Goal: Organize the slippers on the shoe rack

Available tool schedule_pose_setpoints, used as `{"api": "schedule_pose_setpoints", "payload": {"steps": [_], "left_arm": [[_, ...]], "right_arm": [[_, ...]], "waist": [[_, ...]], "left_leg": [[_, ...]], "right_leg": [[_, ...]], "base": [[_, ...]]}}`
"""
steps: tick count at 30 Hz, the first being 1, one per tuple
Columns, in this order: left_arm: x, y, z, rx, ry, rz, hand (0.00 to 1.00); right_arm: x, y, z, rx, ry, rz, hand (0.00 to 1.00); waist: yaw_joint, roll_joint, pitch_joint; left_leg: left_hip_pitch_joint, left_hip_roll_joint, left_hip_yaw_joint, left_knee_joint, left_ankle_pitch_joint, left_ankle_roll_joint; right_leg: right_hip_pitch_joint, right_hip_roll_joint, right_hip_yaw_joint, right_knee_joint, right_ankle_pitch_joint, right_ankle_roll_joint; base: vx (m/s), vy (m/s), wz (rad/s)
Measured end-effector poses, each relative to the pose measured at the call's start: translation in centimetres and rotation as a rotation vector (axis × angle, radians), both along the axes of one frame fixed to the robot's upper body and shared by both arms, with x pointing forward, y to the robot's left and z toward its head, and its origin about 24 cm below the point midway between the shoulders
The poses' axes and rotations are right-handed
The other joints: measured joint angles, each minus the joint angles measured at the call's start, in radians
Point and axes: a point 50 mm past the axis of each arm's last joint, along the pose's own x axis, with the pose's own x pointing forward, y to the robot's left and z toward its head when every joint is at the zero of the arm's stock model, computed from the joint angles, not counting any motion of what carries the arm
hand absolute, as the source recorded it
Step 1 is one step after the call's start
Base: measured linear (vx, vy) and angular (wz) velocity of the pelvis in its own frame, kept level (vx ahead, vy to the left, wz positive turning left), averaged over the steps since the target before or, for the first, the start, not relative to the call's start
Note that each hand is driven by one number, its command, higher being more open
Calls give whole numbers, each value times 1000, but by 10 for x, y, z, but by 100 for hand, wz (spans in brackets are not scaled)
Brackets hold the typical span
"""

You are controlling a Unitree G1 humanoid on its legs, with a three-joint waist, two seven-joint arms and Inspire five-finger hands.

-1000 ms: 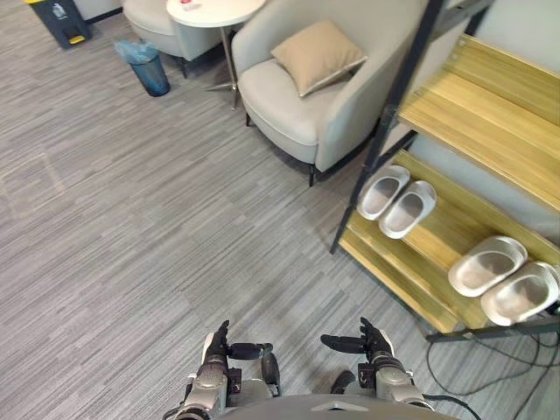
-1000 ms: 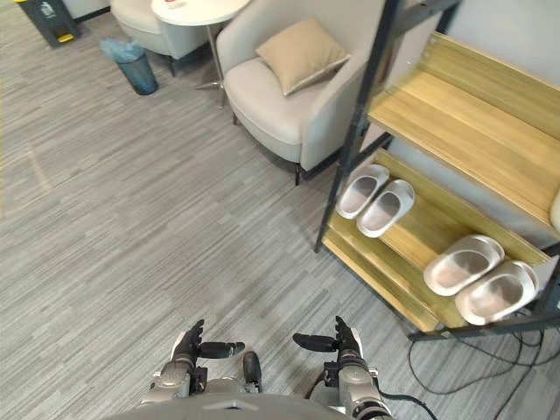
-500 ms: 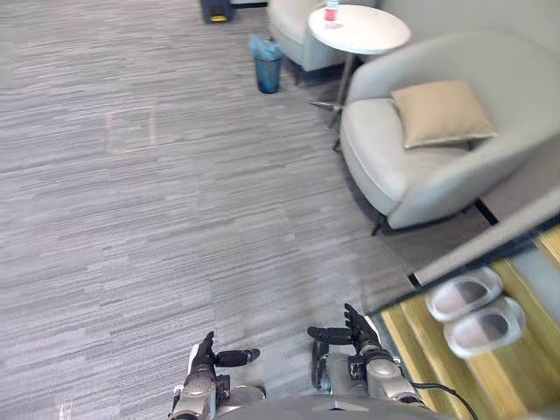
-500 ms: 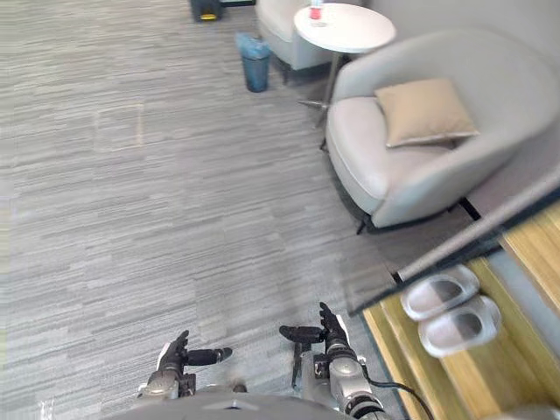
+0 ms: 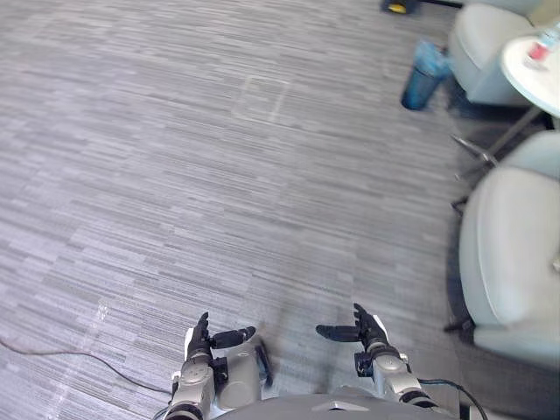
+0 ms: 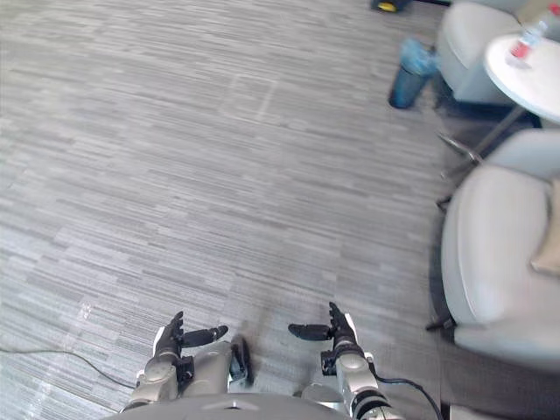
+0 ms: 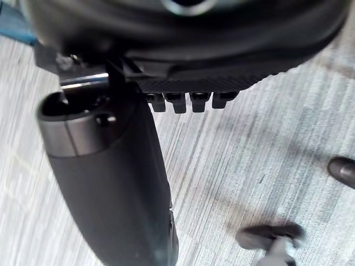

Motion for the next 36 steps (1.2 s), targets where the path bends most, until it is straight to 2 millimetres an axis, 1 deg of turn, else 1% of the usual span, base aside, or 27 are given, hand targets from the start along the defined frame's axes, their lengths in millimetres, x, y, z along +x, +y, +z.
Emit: {"api": "schedule_pose_setpoints", "payload": {"steps": [3, 4, 5, 7, 9, 10, 11, 13, 14, 15, 16, 17, 18, 20, 21, 22, 23, 25, 27, 28, 29, 30, 31, 32, 33, 35, 36], "left_arm": [[-2, 5, -1, 11, 19, -12, 100], [-3, 4, -2, 8, 25, -10, 100], [-7, 5, -3, 5, 31, 10, 100], [-9, 5, -4, 8, 41, 9, 100], [-15, 6, -7, 14, 69, -1, 100], [-15, 4, -7, 11, 74, 0, 100], [-16, 4, -8, 10, 76, 1, 100], [-19, 2, -10, 4, 93, 2, 100], [-21, 1, -11, -2, 103, -1, 100], [-21, -1, -12, -7, 106, -4, 100], [-25, 0, -13, -6, 121, -14, 100], [-23, -5, -13, -16, 116, -20, 100], [-21, -9, -13, -24, 112, -33, 100], [-23, -14, -14, -39, 116, -30, 100], [-22, -13, -14, -43, 109, -13, 100], [-19, -13, -12, -48, 91, 9, 100], [-18, -10, -10, -49, 67, 42, 100], [-17, -5, -7, -40, 45, 73, 100], [-10, -2, -3, -29, 16, 67, 100], [-6, -2, -1, -26, -1, 63, 100], [-2, -2, 1, -23, -18, 53, 100], [-2, -2, 1, -24, -18, 53, 100], [0, -2, 2, -25, -26, 56, 100], [3, 2, 3, -10, -32, 49, 100], [8, 4, 6, 2, -46, 38, 100], [2, 8, 3, -6, -19, 61, 100], [-2, 8, 1, -2, -3, 63, 100]], "right_arm": [[6, 6, 2, 13, -16, 6, 100], [6, 7, 2, 11, -15, 10, 100], [8, 9, 3, 10, -18, 28, 100], [9, 17, 3, 17, -13, 60, 100], [6, 22, 1, 20, -5, 88, 100], [6, 23, 2, 24, -7, 102, 100], [7, 24, 2, 23, -8, 107, 100], [12, 25, 6, 22, -42, 127, 100], [15, 25, 8, 21, -60, 126, 100], [15, 23, 8, 18, -61, 125, 100], [12, 20, 7, 12, -59, 122, 100], [13, 16, 7, 1, -50, 119, 100], [14, 11, 7, -8, -47, 102, 100], [8, 6, 4, -11, -27, 73, 100], [4, 5, 3, -10, -19, 66, 100], [2, 5, 4, -7, -27, 64, 100], [1, 7, 4, -6, -34, 67, 100], [2, 16, 5, 13, -38, 61, 100], [4, 19, 6, 19, -44, 56, 100], [7, 18, 7, 16, -50, 57, 100], [10, 17, 8, 9, -60, 56, 100], [10, 17, 8, 9, -60, 56, 100], [8, 16, 6, 6, -46, 57, 100], [6, 20, 6, 13, -40, 61, 100], [5, 22, 4, 18, -28, 66, 100], [1, 25, 2, 25, -8, 66, 100], [1, 25, 2, 26, -10, 66, 100]], "waist": [[-2, -21, -3], [-2, -17, -2], [7, -8, 0], [2, -5, 21], [-16, 1, 28], [-21, 16, 37], [-22, 21, 39], [-37, 30, 44], [-48, 24, 43], [-53, 22, 42], [-61, 24, 38], [-44, 48, 35], [-47, 55, 38], [-52, 63, 34], [-53, 65, 30], [-52, 68, 30], [-43, 76, 27], [-31, 74, 31], [-14, 55, 36], [-8, 50, 39], [-1, 46, 42], [-1, 46, 42], [18, 31, 40], [10, 6, 36], [6, -3, 37], [9, -6, 35], [10, -4, 34]], "left_leg": [[28, -54, -27, -6, -34, -4], [41, -58, -32, -2, -50, -4], [83, -58, -36, 2, -85, -8], [177, -54, -60, -10, -127, -10], [270, -45, -92, -58, -147, -19], [340, -20, -101, -102, -164, -28], [354, -12, -102, -111, -166, -32], [418, 16, -117, -157, -178, -62], [444, 17, -130, -181, -187, -80], [456, 16, -140, -188, -194, -92], [477, 19, -170, -197, -207, -113], [486, 48, -191, -197, -205, -127], [491, 43, -214, -181, -196, -141], [490, 49, -255, -92, -179, -164], [447, 59, -271, 55, -169, -181], [368, 80, -273, 256, -143, -223], [265, 128, -250, 477, -128, -251], [157, 209, -145, 653, -176, -215], [85, 218, -57, 567, -221, -181], [45, 198, -37, 448, -225, -170], [-5, 139, -42, 168, -148, -145], [-5, 138, -43, 164, -145, -146], [-1, 92, -60, 88, -11, -107], [11, 57, -63, 57, -8, -102], [3, 49, -73, 73, -19, -83], [16, 55, -76, 128, -54, -68], [65, 51, -66, 124, -89, -66]], "right_leg": [[20, -35, 22, -12, 56, 31], [18, -44, 27, 30, 59, 37], [-21, -69, 47, 197, 72, 55], [-132, -114, 107, 544, 149, -33], [-224, -90, 150, 672, 29, -37], [-301, -50, 153, 639, -14, -52], [-320, -40, 150, 618, -19, -51], [-415, 4, 132, 409, -9, -41], [-447, 19, 135, 221, 46, -20], [-452, 22, 143, 144, 122, -26], [-428, 36, 158, 109, 219, -74], [-426, 51, 160, 146, 183, -79], [-431, 37, 153, 206, 126, -85], [-372, 24, 121, 218, 70, -87], [-311, 27, 101, 180, 58, -85], [-249, 37, 88, 125, 55, -85], [-184, 59, 84, 67, 53, -85], [-72, 81, 85, -21, 53, -86], [-5, 62, 98, -71, 53, -86], [15, 43, 103, -82, 53, -85], [37, 8, 104, -89, 44, -57], [38, 8, 104, -89, 44, -57], [58, -16, 127, -96, 29, -23], [63, -37, 129, -107, 42, -18], [61, -46, 144, -111, 100, 20], [78, -45, 198, -84, 170, 57], [57, -55, 239, 24, 187, 60]], "base": [[362, 94, 48], [372, 112, 35], [377, 106, 14], [374, 65, 19], [396, -43, 32], [381, -58, 15], [381, -63, 12], [438, -100, 23], [436, -122, 35], [629, -177, 58], [440, -123, 48], [671, -219, 53], [540, -212, 45], [606, -243, 57], [437, -181, 63], [502, -203, 56], [362, -128, 27], [508, -96, -1], [454, 26, -13], [491, 212, -26], [499, 244, -20], [436, 215, -28], [308, 110, 2], [519, 190, 27], [515, 213, 49], [441, 207, 15], [582, 256, -18]]}}
